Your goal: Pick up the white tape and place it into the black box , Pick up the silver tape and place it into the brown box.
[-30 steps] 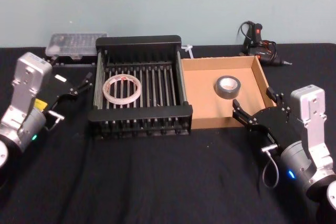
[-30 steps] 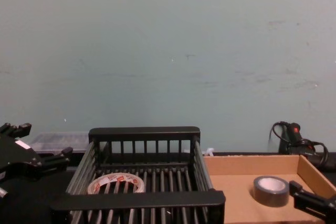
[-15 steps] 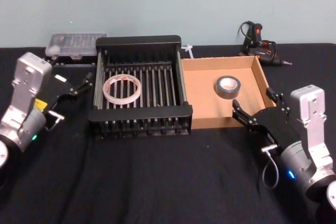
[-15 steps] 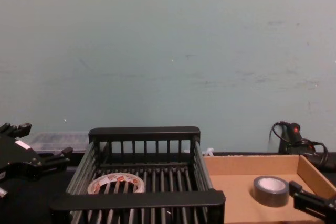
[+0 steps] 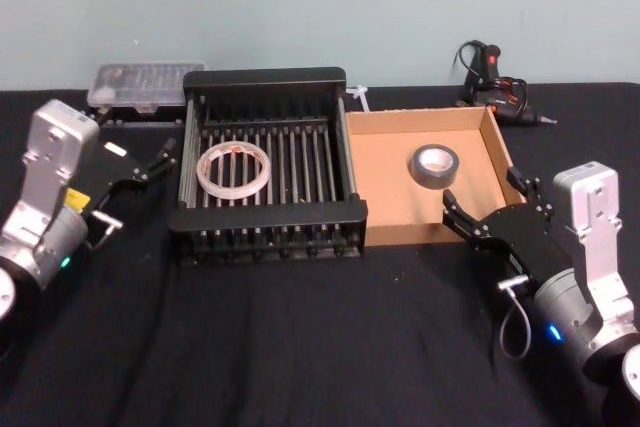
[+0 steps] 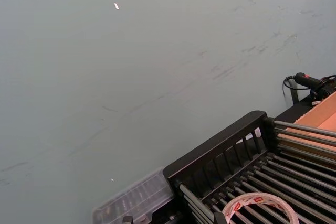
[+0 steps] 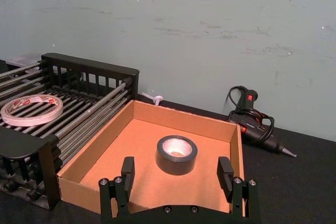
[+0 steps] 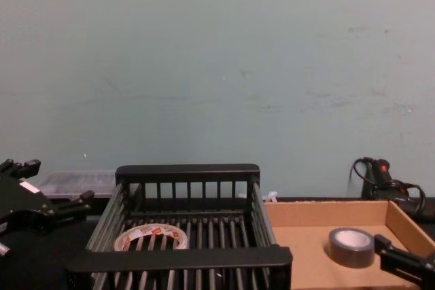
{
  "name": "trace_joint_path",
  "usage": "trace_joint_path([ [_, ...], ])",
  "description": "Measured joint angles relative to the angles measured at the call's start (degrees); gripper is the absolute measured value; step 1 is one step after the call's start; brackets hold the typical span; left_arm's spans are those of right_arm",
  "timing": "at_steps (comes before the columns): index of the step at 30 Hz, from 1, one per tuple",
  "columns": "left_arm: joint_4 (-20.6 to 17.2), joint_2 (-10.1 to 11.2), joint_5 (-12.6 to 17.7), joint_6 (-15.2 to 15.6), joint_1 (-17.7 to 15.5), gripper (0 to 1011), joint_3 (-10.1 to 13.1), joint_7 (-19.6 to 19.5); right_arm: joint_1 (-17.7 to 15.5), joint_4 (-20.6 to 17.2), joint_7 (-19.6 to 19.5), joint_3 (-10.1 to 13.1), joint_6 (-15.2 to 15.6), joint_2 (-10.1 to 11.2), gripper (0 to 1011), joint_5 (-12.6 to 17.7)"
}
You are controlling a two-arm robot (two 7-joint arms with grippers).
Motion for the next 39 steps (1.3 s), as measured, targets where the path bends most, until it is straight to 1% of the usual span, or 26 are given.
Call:
trace_joint_path([
  [39, 0.0, 0.0, 0.0, 0.0, 0.0, 1001, 0.0, 0.0, 0.0, 0.0, 0.0, 0.0, 0.0, 0.0, 1002, 0.0],
])
